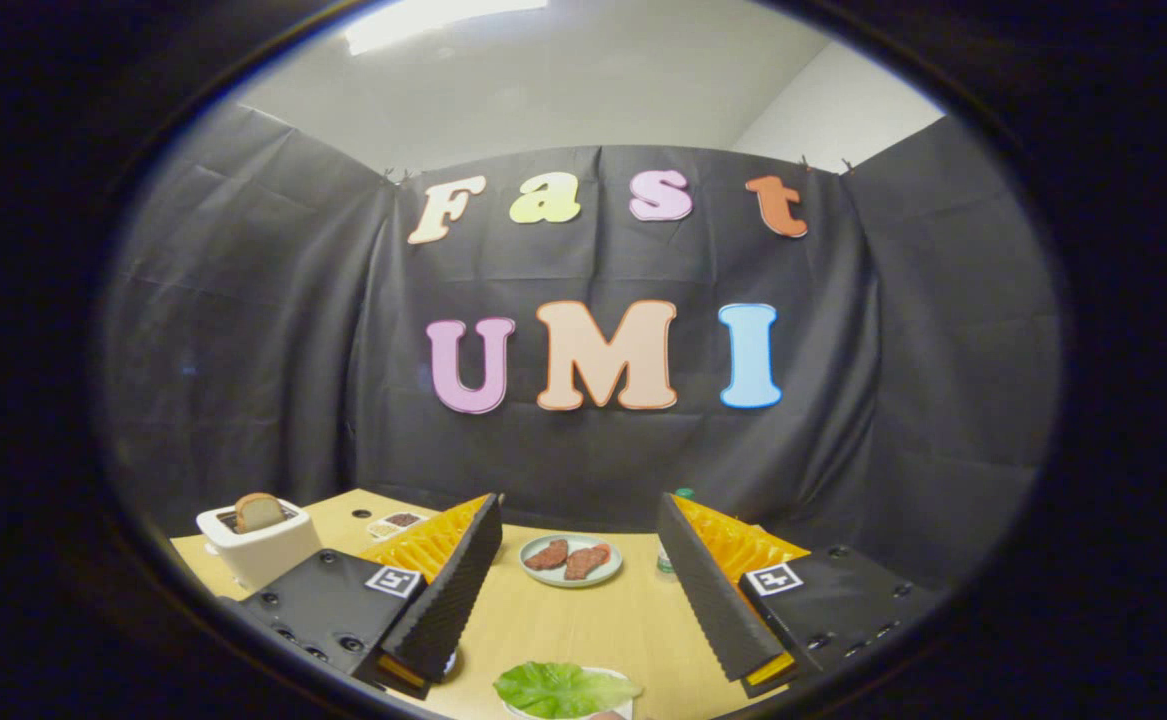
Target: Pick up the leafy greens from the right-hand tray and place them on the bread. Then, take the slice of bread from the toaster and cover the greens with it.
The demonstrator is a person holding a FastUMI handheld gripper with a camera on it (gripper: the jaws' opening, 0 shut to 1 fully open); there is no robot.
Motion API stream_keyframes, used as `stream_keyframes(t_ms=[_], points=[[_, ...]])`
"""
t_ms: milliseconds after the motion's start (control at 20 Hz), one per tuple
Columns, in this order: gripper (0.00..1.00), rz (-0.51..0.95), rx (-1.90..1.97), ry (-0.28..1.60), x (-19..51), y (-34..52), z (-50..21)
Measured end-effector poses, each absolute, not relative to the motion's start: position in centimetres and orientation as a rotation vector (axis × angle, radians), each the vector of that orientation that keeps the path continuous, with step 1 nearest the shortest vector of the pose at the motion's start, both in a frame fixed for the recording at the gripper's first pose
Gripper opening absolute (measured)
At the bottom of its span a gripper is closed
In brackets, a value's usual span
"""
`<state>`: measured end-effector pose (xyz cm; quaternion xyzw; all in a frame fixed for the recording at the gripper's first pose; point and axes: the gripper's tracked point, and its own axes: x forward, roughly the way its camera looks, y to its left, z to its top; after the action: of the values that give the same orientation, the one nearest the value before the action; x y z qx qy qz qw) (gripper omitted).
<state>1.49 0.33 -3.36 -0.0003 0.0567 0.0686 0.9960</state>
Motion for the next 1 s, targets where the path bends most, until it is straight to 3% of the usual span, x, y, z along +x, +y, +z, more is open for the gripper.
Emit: stream_keyframes(t_ms=[550,1000], points=[[1.0,0.377,-0.175,0.283,2.5,2.8,-9.4],[1.0,0.488,-0.253,0.386,3.2,2.9,-14.2]])
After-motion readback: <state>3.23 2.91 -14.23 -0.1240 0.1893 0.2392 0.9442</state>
